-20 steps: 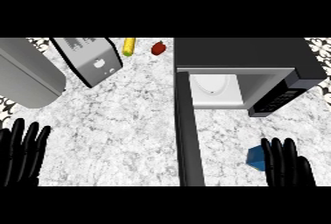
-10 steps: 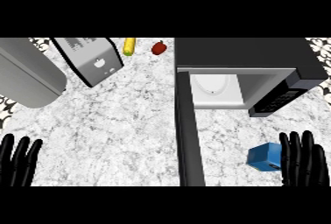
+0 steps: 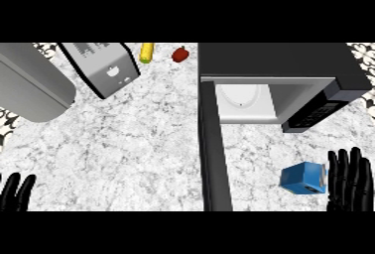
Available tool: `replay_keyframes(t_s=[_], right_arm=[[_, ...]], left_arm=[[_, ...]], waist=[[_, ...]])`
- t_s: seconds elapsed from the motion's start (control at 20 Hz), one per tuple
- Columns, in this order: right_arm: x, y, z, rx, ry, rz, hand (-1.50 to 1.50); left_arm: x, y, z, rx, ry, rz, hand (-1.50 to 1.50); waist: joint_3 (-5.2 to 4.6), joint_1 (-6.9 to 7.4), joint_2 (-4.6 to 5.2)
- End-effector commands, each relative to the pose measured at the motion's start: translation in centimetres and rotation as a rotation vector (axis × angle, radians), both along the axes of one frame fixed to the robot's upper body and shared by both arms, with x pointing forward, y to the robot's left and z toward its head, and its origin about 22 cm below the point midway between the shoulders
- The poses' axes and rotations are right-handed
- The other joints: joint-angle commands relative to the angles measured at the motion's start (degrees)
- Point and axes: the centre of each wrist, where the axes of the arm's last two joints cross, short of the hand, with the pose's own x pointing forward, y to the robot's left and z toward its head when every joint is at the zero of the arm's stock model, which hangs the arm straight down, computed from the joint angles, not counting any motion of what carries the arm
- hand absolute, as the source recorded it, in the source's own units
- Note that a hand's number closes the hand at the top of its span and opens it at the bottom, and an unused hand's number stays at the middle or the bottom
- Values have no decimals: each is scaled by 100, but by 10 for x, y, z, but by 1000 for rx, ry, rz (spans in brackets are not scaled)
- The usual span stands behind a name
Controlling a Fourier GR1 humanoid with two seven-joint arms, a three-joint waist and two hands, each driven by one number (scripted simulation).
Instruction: Pick up the milk, place it into the microwave and close the microwave
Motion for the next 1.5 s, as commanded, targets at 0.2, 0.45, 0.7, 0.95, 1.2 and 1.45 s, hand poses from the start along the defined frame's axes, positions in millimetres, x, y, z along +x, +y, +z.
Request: replay_keyframes(t_s=[0.2,0.45,0.7,0.95,1.2,1.45], right_arm=[[-12,-35,-57,-10,54,-87,-150],[-23,-68,-70,6,55,-102,-150],[-21,-77,-90,-5,95,-77,-150],[-9,-90,-113,-15,52,-66,-150],[13,-90,-123,-59,47,-37,-150],[10,-104,-140,-57,58,-59,-150]], left_arm=[[-6,0,7,-1,-6,-9,-150],[-12,-11,-13,-14,6,-7,-150],[-16,0,-11,-13,-5,0,-150],[-15,-3,1,-10,-12,-15,-150],[-3,-8,2,-4,-6,-15,-150],[-13,9,-2,0,-26,-9,-150]], waist=[[1,-18,2],[0,-11,-4],[-2,4,0],[-2,0,3],[-2,-1,8],[-3,1,6]])
